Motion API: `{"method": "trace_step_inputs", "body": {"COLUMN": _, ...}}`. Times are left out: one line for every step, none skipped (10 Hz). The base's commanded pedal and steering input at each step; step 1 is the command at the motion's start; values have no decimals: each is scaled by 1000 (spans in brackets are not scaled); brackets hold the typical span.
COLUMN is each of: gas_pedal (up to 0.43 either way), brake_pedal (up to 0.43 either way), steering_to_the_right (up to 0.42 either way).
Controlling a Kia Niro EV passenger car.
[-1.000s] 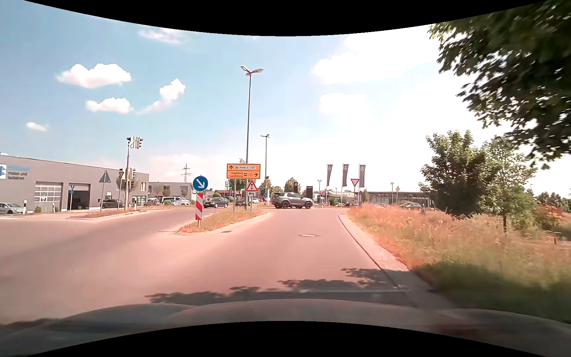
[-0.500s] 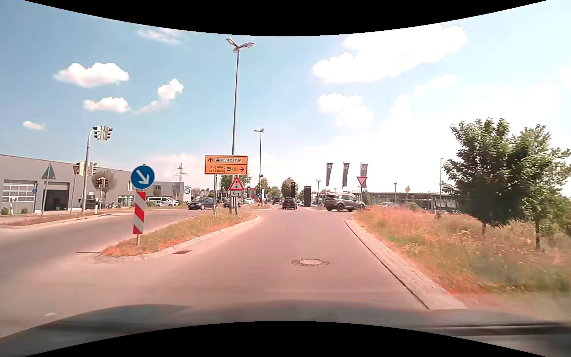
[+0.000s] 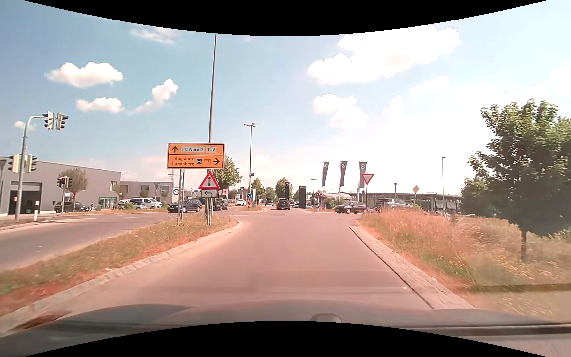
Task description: Follow the waypoints while adhering to traffic rules and regulations
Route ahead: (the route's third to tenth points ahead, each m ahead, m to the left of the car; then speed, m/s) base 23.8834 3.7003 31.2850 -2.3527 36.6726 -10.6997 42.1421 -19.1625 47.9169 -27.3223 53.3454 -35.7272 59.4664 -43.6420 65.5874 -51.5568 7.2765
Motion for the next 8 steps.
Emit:
{"method": "trace_step_inputs", "body": {"gas_pedal": 0, "brake_pedal": 85, "steering_to_the_right": 25}}
{"method": "trace_step_inputs", "body": {"gas_pedal": 0, "brake_pedal": 85, "steering_to_the_right": 25}}
{"method": "trace_step_inputs", "body": {"gas_pedal": 0, "brake_pedal": 85, "steering_to_the_right": 25}}
{"method": "trace_step_inputs", "body": {"gas_pedal": 0, "brake_pedal": 91, "steering_to_the_right": 26}}
{"method": "trace_step_inputs", "body": {"gas_pedal": 0, "brake_pedal": 91, "steering_to_the_right": 27}}
{"method": "trace_step_inputs", "body": {"gas_pedal": 0, "brake_pedal": 91, "steering_to_the_right": 28}}
{"method": "trace_step_inputs", "body": {"gas_pedal": 0, "brake_pedal": 91, "steering_to_the_right": 29}}
{"method": "trace_step_inputs", "body": {"gas_pedal": 0, "brake_pedal": 91, "steering_to_the_right": 30}}
